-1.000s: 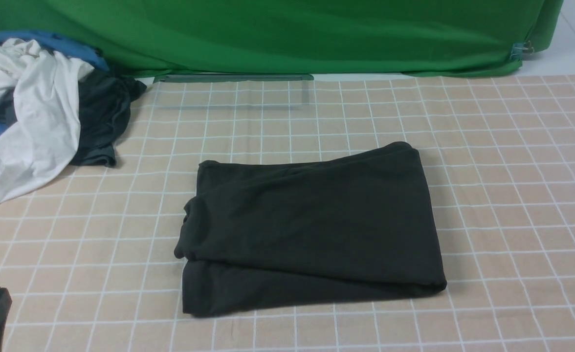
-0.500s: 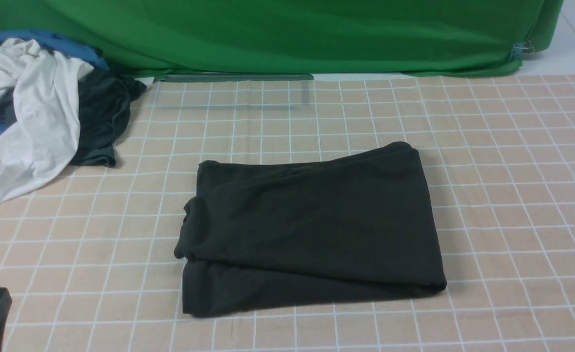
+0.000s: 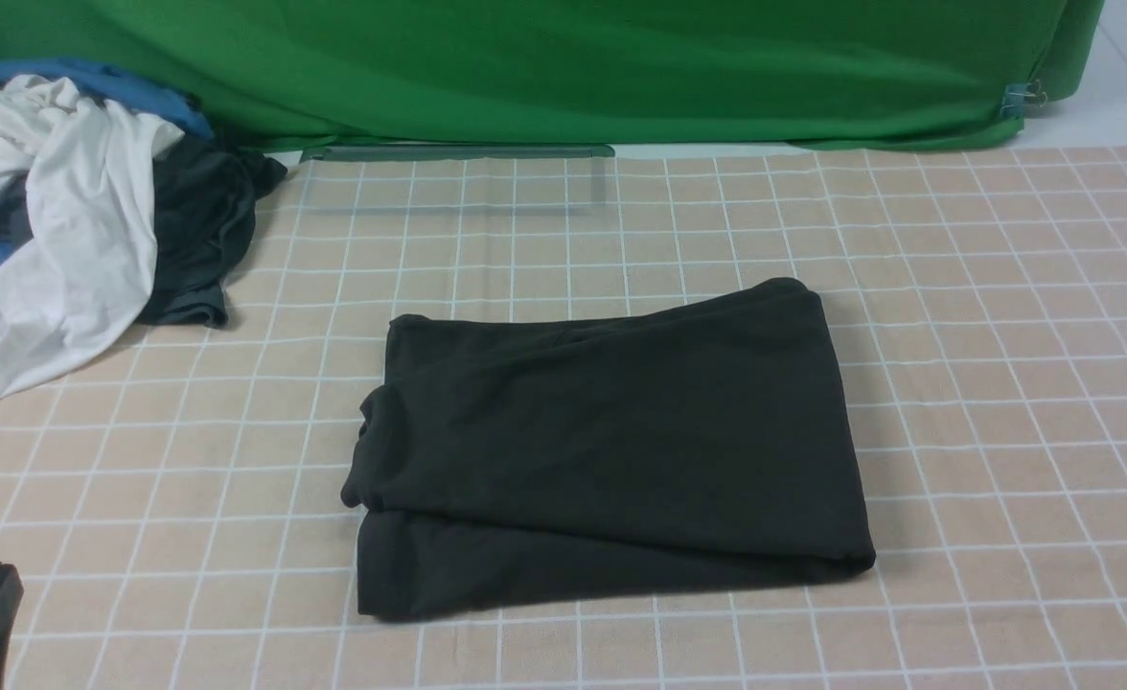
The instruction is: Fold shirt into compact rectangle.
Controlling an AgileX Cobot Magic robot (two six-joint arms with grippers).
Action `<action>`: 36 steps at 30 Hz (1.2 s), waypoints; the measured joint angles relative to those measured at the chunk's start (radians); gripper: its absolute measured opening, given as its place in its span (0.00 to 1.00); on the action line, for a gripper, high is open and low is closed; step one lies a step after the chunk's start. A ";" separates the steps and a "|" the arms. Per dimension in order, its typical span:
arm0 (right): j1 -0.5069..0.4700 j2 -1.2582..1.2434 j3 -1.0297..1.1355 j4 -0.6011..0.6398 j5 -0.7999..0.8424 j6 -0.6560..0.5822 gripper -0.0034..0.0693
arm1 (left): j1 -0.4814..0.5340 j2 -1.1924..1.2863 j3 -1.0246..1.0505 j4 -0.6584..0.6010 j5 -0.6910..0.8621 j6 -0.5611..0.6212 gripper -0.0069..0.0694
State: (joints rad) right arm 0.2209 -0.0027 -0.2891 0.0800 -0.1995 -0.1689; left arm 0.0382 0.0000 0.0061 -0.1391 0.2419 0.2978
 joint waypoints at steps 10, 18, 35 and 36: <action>-0.151 0.001 0.148 -0.036 0.379 -0.054 0.37 | 0.000 0.000 0.000 0.000 -0.002 0.000 0.12; -0.194 0.001 0.297 -0.055 0.458 -0.056 0.37 | 0.000 0.000 0.000 0.000 -0.002 0.000 0.12; -0.194 0.001 0.297 -0.056 0.457 -0.026 0.37 | 0.000 0.000 0.000 0.000 -0.002 0.004 0.12; -0.194 0.001 0.297 -0.056 0.457 -0.024 0.37 | 0.000 0.000 0.000 0.000 -0.002 0.004 0.12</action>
State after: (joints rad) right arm 0.0264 -0.0021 0.0079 0.0238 0.2573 -0.1933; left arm 0.0382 0.0002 0.0064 -0.1391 0.2396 0.3020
